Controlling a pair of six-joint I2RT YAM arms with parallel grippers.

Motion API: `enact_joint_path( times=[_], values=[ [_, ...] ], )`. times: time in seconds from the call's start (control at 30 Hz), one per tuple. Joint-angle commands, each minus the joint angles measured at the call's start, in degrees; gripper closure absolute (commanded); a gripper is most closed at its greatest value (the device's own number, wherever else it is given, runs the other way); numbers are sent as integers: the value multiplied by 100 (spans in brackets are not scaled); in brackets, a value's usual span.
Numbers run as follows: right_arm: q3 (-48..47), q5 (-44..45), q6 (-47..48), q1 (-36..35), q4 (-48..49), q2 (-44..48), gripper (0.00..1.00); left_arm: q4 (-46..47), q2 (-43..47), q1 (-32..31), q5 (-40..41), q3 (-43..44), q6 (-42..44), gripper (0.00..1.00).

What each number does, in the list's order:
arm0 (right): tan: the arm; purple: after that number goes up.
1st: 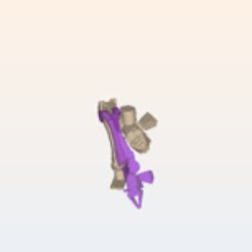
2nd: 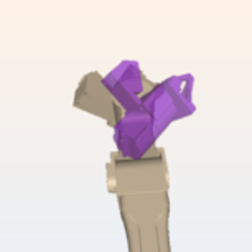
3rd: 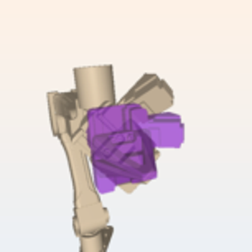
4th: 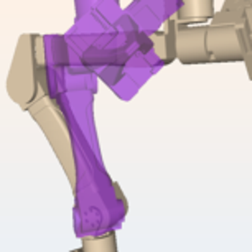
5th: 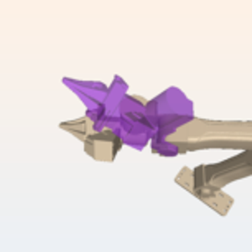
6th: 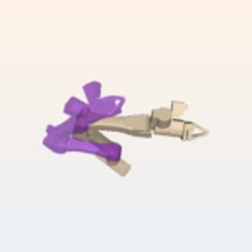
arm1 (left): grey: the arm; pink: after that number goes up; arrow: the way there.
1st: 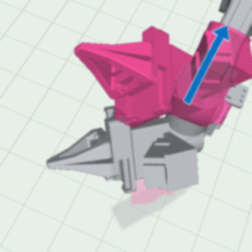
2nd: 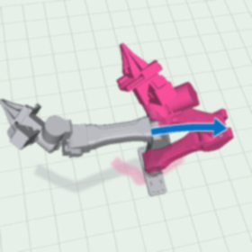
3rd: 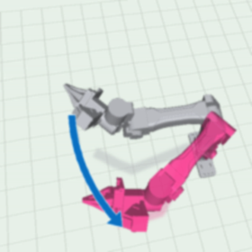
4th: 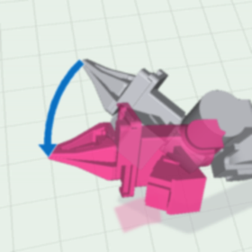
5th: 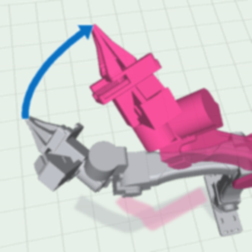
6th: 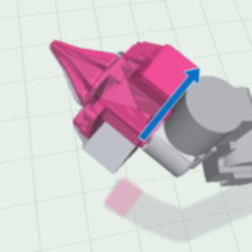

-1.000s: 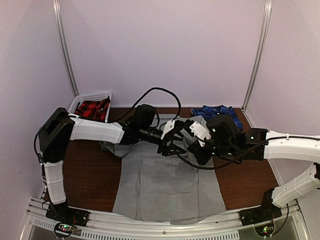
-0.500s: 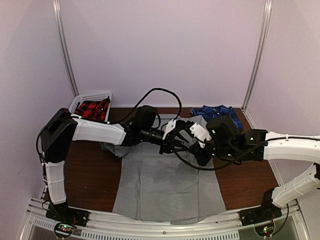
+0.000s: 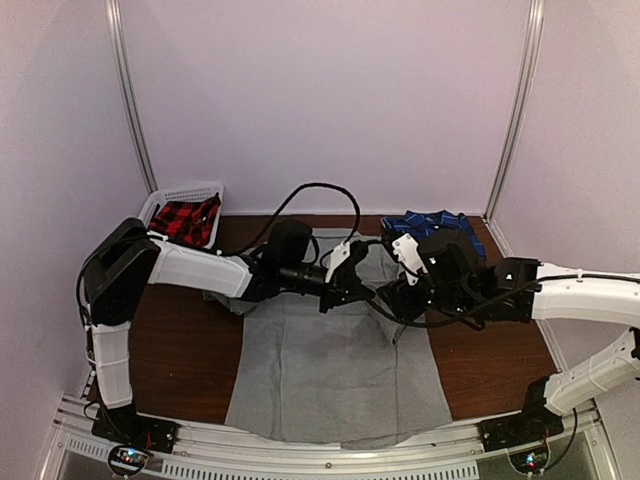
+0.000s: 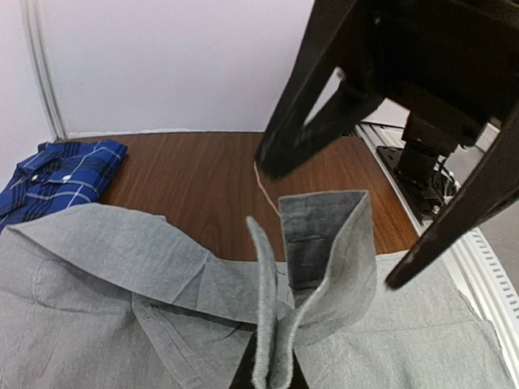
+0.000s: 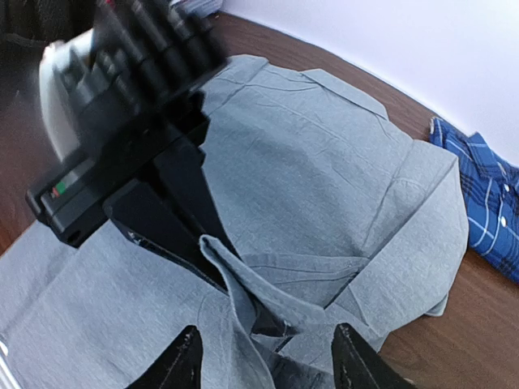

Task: Fold and stack the long sleeve shirts
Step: Pass from the right arm to the left

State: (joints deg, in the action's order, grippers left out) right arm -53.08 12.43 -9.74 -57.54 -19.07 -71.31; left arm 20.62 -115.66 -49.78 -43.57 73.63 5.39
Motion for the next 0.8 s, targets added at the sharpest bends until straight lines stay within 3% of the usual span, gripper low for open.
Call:
enact_joint_path(
  times=[0.0,0.1,0.43,0.6,0.77],
  values=[
    [9,991,-708,-22,-100,435,36,1077,452,178,650,-294,-1196,100],
    [31,1377,-1220,27,-374,590,32,1492,741,264,1175,-543,-1682,100],
    [450,1251,-2699,199,-1197,805,31,563,1356,644,2961,-249,-3728,100],
    [725,1002,-3117,199,-1481,792,31,-258,1666,820,3830,-161,-4917,100],
    [979,779,-3405,199,-1643,776,31,-1841,1830,1093,4725,162,-5946,100]
  ],
)
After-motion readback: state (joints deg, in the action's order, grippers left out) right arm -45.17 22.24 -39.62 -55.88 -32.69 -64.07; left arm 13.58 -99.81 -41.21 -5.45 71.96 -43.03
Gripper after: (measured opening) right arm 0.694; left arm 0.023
